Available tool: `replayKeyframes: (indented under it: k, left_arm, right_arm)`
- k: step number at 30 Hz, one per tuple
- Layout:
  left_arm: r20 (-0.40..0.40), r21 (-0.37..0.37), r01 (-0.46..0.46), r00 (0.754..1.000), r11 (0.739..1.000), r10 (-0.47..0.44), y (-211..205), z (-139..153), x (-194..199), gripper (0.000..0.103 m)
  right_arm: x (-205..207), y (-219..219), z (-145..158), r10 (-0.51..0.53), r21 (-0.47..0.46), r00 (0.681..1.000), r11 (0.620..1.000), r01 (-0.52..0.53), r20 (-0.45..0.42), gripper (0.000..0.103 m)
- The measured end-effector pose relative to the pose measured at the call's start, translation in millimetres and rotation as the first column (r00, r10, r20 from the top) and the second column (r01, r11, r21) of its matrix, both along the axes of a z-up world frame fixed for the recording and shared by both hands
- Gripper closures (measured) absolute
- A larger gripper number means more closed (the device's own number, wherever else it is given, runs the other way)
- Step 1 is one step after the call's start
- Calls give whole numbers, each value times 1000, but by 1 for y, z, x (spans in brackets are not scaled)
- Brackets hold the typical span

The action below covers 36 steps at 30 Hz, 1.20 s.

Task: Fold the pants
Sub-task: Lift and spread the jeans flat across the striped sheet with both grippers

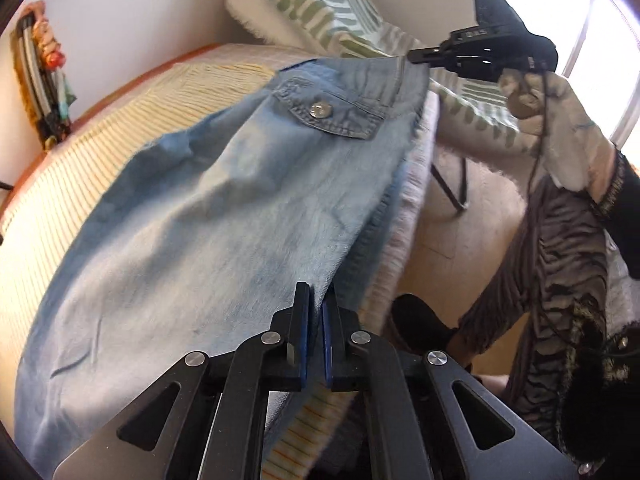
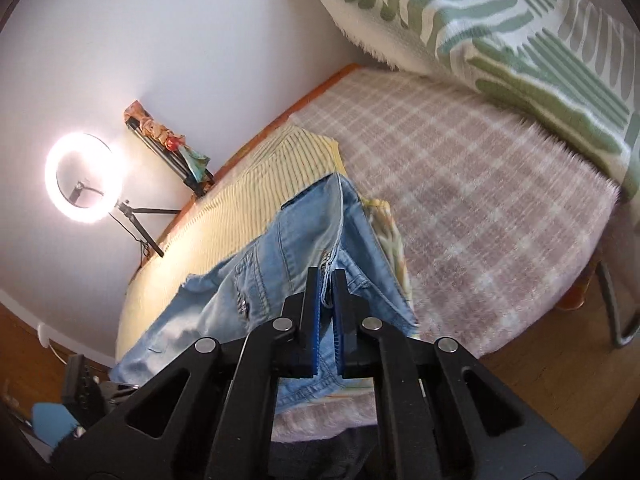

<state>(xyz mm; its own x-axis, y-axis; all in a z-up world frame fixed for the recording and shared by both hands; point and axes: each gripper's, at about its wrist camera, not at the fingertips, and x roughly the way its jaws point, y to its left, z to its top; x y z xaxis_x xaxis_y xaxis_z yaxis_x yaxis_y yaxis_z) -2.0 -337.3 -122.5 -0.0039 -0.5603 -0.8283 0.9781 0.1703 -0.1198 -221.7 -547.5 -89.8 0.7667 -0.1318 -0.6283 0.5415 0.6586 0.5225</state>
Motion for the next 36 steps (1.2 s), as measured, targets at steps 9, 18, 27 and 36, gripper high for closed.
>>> replayKeyframes:
  k: [9, 18, 27, 36]
  left_arm:
    - [-69, 58, -13, 997, 998, 17, 4, -18, -4, 68]
    - [-118, -71, -307, 948, 949, 297, 79, 29, 45, 60]
    - [-138, -5, -671, 735, 741, 664, 206, 9, 88, 60]
    - [-116, 71, -782, 610, 619, 784, 265, -16, 84, 60]
  right_arm:
    - [11, -7, -46, -76, -124, 925, 992, 31, -373, 89]
    - [46, 20, 43, 65, -316, 984, 942, -116, -166, 44]
    - [207, 86, 36, 524, -279, 825, 777, -564, -211, 41]
    - [296, 109, -33, 616, -155, 698, 699, -698, -365, 40]
